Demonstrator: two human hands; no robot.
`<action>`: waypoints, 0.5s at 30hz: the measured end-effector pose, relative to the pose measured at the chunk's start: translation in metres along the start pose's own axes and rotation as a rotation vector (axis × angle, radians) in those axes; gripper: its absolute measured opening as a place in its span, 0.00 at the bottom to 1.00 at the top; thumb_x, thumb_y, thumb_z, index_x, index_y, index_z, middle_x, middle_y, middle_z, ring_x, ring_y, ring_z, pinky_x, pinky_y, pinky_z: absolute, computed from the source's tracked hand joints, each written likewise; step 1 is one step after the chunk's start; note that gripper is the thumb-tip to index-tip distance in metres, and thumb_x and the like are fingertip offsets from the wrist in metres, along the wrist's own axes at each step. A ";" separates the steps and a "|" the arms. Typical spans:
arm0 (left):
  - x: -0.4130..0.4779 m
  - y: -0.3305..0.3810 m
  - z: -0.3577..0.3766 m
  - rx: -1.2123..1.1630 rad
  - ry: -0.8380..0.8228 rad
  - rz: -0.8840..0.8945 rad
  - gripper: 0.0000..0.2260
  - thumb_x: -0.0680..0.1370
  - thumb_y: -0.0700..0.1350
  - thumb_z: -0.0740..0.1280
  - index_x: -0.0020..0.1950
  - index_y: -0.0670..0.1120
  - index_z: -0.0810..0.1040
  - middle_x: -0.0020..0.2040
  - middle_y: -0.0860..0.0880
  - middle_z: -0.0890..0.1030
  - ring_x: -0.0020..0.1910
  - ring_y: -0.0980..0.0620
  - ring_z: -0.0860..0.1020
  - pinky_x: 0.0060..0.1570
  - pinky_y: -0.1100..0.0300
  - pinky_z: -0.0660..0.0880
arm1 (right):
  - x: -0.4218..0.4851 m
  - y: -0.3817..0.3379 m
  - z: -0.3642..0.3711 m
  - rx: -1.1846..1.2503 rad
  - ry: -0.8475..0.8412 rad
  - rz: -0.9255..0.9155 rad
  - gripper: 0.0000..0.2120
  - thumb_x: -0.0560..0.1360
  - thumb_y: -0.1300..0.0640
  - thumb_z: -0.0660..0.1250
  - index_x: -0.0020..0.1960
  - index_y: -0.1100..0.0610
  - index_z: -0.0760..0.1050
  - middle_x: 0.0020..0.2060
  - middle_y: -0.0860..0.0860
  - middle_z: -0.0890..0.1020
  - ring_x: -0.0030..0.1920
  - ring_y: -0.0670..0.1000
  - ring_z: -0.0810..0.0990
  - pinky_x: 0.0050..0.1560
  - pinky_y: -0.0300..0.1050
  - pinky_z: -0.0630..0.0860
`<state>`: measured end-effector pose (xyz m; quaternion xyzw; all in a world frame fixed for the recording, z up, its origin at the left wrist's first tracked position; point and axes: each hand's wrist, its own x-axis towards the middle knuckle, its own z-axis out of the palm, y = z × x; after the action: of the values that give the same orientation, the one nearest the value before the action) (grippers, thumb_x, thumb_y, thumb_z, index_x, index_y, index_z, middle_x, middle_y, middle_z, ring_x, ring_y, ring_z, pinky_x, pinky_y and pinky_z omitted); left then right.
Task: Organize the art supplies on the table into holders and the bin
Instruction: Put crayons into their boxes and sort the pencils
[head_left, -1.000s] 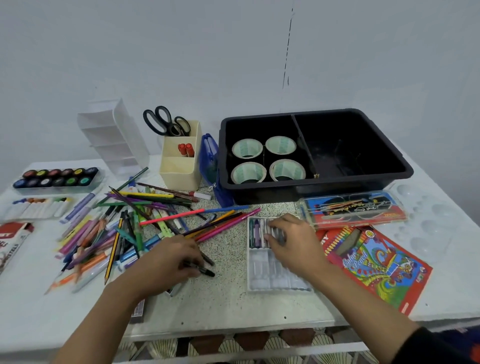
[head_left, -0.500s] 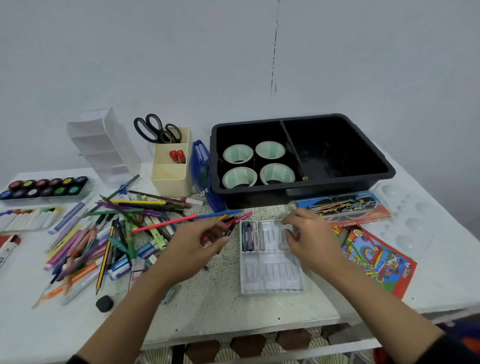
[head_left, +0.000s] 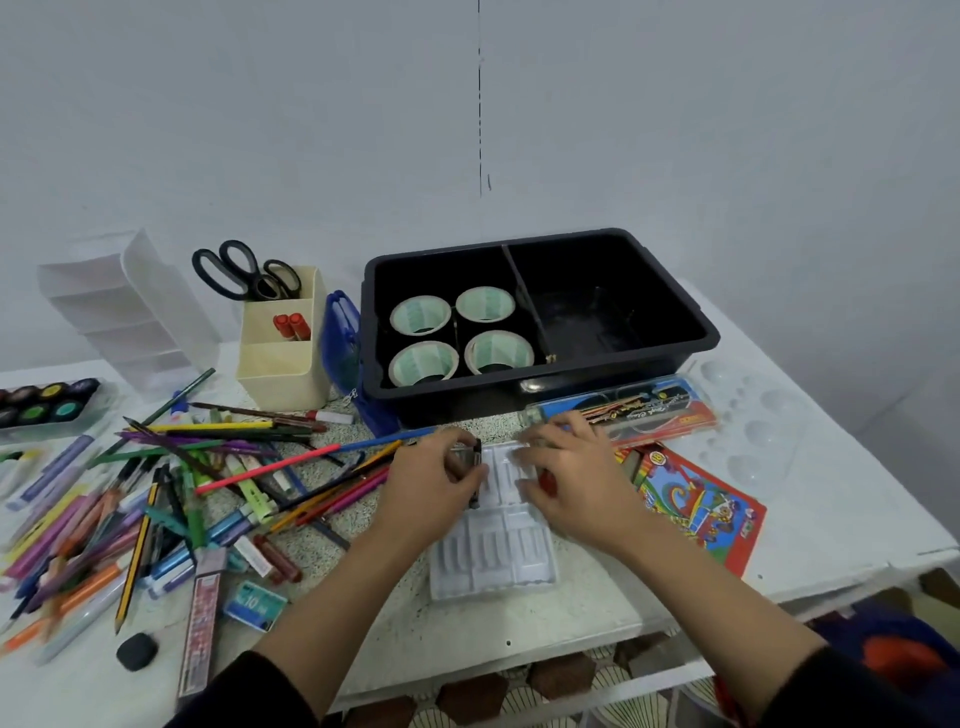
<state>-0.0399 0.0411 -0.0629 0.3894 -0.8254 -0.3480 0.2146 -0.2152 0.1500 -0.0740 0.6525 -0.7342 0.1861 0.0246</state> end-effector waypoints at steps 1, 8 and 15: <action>0.000 -0.001 0.002 0.014 0.003 0.014 0.09 0.75 0.48 0.75 0.53 0.53 0.81 0.32 0.56 0.82 0.32 0.62 0.80 0.39 0.58 0.80 | 0.000 0.000 0.002 -0.005 -0.012 -0.016 0.13 0.74 0.47 0.70 0.56 0.48 0.83 0.59 0.43 0.80 0.63 0.51 0.68 0.56 0.54 0.70; -0.003 -0.002 0.013 0.110 0.047 0.117 0.08 0.74 0.48 0.74 0.52 0.54 0.81 0.32 0.56 0.79 0.33 0.60 0.77 0.37 0.59 0.77 | 0.000 0.002 0.008 -0.010 -0.029 -0.022 0.12 0.74 0.49 0.68 0.55 0.49 0.84 0.55 0.41 0.81 0.62 0.49 0.67 0.54 0.53 0.68; -0.003 -0.007 0.020 0.203 0.022 0.199 0.11 0.77 0.57 0.70 0.49 0.51 0.86 0.38 0.56 0.78 0.38 0.58 0.74 0.39 0.63 0.71 | -0.001 0.002 0.009 -0.016 -0.031 -0.038 0.12 0.75 0.50 0.67 0.56 0.49 0.84 0.53 0.39 0.82 0.61 0.49 0.68 0.53 0.51 0.66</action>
<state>-0.0471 0.0489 -0.0822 0.3291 -0.8884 -0.2355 0.2166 -0.2152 0.1482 -0.0832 0.6690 -0.7234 0.1693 0.0220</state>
